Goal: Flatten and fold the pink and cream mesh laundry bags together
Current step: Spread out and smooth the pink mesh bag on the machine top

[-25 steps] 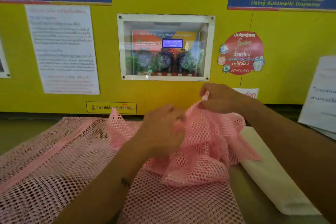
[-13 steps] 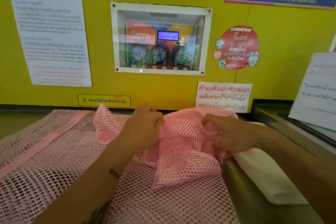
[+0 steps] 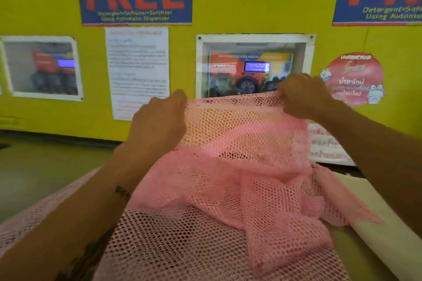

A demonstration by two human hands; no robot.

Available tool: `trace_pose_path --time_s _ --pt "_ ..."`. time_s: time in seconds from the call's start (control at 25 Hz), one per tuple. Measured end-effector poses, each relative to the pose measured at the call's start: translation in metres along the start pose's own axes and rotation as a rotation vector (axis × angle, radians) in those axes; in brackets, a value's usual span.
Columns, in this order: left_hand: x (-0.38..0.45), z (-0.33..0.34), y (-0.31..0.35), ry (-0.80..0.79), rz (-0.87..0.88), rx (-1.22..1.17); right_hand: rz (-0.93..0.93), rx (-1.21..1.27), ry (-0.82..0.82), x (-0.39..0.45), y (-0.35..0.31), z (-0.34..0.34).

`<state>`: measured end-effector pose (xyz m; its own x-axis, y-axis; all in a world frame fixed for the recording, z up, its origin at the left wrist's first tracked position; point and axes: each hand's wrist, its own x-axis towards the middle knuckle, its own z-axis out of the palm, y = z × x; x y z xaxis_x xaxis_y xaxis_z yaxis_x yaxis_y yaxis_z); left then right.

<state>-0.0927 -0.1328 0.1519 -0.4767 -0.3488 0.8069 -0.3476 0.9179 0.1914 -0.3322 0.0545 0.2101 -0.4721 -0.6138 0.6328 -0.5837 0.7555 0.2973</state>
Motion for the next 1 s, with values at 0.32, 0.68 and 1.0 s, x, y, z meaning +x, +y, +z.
trace_pose_path --time_s 0.32,0.68,1.0 --pt "-0.020 -0.031 -0.092 -0.114 -0.280 -0.069 -0.015 -0.055 -0.006 0.050 -0.153 0.013" --pt "-0.076 -0.034 -0.184 -0.824 -0.429 -0.304 0.110 0.369 -0.325 0.062 -0.252 0.025" --pt "-0.052 -0.054 -0.204 -0.335 -0.641 -0.794 0.034 1.217 -0.473 0.093 -0.325 0.016"
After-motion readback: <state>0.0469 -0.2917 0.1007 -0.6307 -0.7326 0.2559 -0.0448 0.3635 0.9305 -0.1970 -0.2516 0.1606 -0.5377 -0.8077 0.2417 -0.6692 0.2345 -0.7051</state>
